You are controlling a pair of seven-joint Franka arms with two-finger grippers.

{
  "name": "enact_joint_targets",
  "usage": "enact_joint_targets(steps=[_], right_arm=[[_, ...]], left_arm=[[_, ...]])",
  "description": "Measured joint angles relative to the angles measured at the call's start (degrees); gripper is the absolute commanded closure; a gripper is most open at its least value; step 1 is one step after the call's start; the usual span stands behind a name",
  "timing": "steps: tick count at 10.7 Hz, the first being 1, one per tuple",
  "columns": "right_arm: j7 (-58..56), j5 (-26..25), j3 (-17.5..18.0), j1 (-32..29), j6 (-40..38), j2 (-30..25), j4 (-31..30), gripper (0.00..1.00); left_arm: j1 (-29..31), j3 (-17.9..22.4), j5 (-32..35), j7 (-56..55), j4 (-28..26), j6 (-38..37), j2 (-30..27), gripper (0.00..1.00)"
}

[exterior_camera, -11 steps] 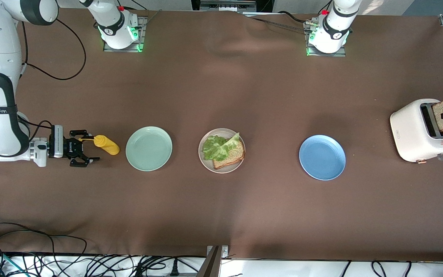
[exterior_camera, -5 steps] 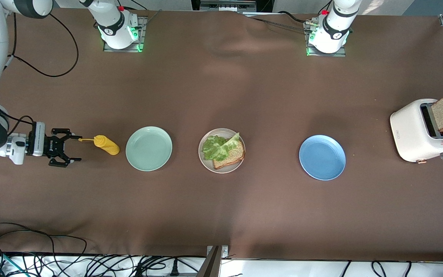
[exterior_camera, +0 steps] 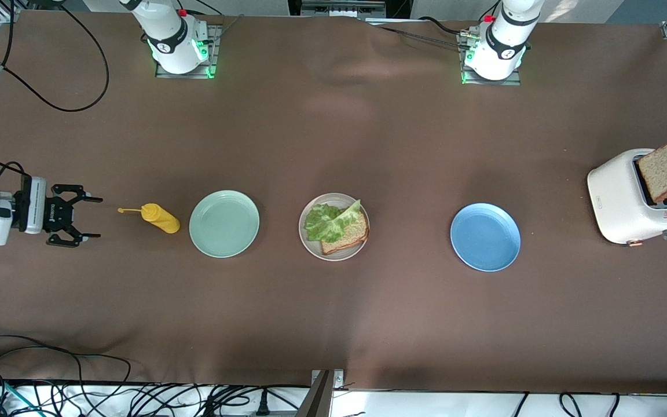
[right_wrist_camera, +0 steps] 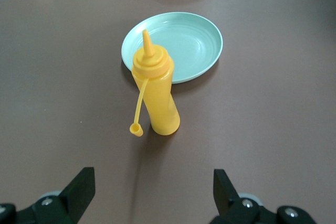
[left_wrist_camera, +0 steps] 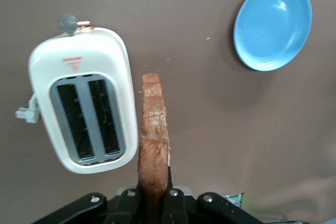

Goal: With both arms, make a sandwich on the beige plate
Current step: 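Open the right gripper and withdraw while the left gripper lifts the toast, then carry the toast with the left gripper over the beige plate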

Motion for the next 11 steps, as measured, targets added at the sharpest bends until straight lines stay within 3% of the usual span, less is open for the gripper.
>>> enact_joint_targets(steps=[5, 8, 11], right_arm=[[24.82, -8.01, 0.39, 2.73, -0.74, -7.78, 0.03, 0.0], [46.96, -14.33, 0.9, 5.98, -0.76, -13.49, -0.15, 0.0], [64.55, -19.71, 1.09, 7.64, -0.62, -16.01, -0.53, 0.0]], left_arm=[[-4.77, -4.06, -11.2, -13.85, -1.12, -0.7, 0.42, 1.0], [-14.23, -4.25, -16.67, -23.56, -1.31, -0.14, 0.72, 1.0], [-24.34, -4.5, -20.42, -33.41, -1.44, 4.93, 1.16, 1.0]])
